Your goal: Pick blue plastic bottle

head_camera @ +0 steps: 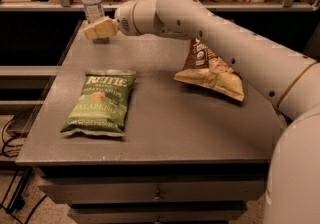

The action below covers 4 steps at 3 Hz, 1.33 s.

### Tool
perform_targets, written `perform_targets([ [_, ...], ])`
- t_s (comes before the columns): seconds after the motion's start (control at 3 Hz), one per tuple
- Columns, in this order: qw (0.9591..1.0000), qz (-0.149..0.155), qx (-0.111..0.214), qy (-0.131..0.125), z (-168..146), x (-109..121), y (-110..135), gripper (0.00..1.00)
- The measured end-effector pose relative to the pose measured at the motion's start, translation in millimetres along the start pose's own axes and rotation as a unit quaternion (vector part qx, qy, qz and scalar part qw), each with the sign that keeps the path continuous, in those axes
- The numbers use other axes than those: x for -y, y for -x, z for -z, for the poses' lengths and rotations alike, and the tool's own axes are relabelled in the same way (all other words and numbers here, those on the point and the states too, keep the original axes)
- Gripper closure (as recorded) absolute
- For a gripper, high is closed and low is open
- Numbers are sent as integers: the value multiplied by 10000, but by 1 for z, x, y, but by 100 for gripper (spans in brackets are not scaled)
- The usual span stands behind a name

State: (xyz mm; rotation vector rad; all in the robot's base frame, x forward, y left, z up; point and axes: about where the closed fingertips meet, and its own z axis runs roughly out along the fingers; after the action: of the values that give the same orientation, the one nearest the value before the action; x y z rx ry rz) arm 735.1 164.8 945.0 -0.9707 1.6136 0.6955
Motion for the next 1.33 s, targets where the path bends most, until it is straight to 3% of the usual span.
perform_targets([
  [0.33,9993,182,283,147,-15,13,21,0],
  [1.0,9996,162,212,128,-42,10,12,0],
  [1.33,9995,-3,313,-18,-60,17,2,0],
])
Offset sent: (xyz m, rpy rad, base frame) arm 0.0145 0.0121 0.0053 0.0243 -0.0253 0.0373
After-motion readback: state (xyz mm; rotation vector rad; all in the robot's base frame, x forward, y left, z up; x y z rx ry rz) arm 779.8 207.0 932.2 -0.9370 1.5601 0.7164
